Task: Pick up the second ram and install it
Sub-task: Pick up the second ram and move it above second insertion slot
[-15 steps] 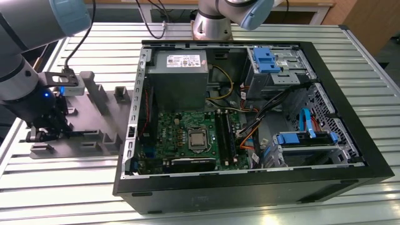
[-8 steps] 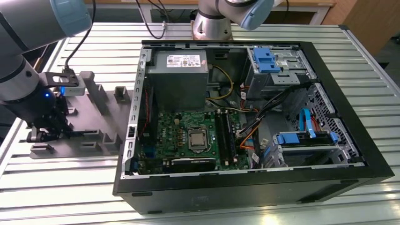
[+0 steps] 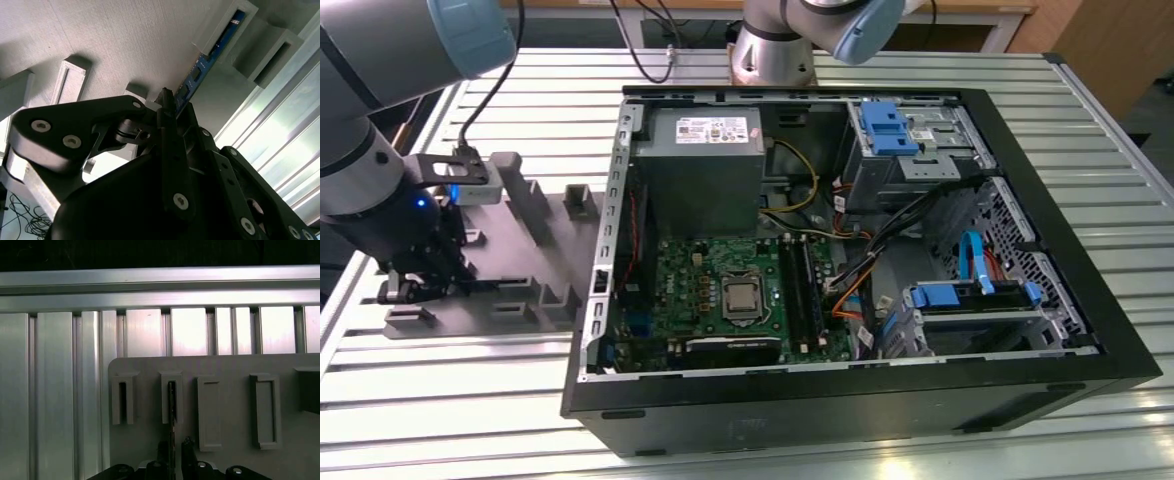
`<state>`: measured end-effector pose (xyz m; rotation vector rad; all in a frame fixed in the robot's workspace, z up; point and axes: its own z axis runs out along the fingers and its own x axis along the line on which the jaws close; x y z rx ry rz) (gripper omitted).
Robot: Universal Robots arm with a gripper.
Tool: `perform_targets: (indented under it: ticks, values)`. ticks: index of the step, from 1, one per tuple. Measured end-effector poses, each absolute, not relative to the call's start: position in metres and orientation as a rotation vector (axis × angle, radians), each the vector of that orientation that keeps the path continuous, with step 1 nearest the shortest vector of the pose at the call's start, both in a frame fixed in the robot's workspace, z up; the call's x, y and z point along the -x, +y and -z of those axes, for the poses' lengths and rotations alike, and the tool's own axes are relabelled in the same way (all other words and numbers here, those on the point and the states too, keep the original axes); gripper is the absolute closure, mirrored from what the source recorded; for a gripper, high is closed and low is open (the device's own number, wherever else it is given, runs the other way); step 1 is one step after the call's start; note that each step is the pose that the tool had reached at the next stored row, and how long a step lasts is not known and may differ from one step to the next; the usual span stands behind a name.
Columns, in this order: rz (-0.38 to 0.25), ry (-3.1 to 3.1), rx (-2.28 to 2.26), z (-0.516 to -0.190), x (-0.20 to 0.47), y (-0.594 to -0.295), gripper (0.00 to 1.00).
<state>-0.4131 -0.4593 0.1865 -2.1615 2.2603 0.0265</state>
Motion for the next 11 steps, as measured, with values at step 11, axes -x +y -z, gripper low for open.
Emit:
perform_targets:
  ticks: [11]
  values:
    - [-0.026,2.261,2.162,-0.1864,0.413,-0.4594,0.86]
